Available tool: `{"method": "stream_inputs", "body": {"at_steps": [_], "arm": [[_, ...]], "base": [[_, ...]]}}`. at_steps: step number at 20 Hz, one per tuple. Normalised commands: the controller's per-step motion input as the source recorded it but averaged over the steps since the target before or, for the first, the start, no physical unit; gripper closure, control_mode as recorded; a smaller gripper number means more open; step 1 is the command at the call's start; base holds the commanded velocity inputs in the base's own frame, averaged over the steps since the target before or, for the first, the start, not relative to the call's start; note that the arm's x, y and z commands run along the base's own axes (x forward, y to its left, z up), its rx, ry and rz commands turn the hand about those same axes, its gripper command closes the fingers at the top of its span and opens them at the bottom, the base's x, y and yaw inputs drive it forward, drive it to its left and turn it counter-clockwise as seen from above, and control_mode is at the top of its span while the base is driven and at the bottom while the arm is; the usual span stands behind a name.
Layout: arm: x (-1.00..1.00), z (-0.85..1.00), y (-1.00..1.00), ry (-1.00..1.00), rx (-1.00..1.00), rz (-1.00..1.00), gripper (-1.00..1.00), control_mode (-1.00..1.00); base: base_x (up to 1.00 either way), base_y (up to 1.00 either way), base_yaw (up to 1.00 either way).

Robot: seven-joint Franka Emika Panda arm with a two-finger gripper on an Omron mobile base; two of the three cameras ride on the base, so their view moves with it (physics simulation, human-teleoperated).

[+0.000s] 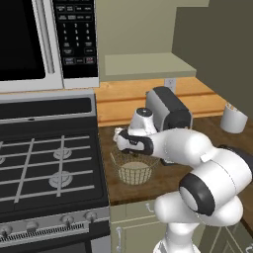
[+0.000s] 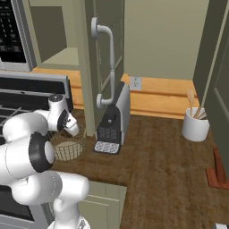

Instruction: Open the cabinet, pick up the bread from the cabinet and place it in the basket. Then move the basket to the dining counter.

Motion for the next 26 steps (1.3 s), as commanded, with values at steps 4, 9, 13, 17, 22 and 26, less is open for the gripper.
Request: {"method": "stream_inputs", "body": {"at_steps": [4, 9, 13, 17, 22, 26], "arm": [[-0.02, -0.24, -0.15, 0.22, 0.07, -0.34, -1.0, -1.0], [-0.08, -0.63, -0.36, 0.08, 0.09, -0.29, -1.0, -1.0], [0.04, -0.64, -0.38, 0.09, 0.05, -0.3, -1.0, -1.0], [0.09, -0.27, -0.09, 0.02, 0.0, -0.3, -1.0, -1.0], [-0.06, -0.29, -0.18, 0.0, -0.04, -0.27, -1.0, -1.0], [-0.24, -0.11, -0.14, -0.03, -0.05, -0.21, -1.0, -1.0]], "base": [[0.0, 0.0, 0.0], [0.0, 0.0, 0.0], [0.0, 0.0, 0.0], [0.0, 0.0, 0.0], [0.0, 0.0, 0.0], [0.0, 0.0, 0.0]]}}
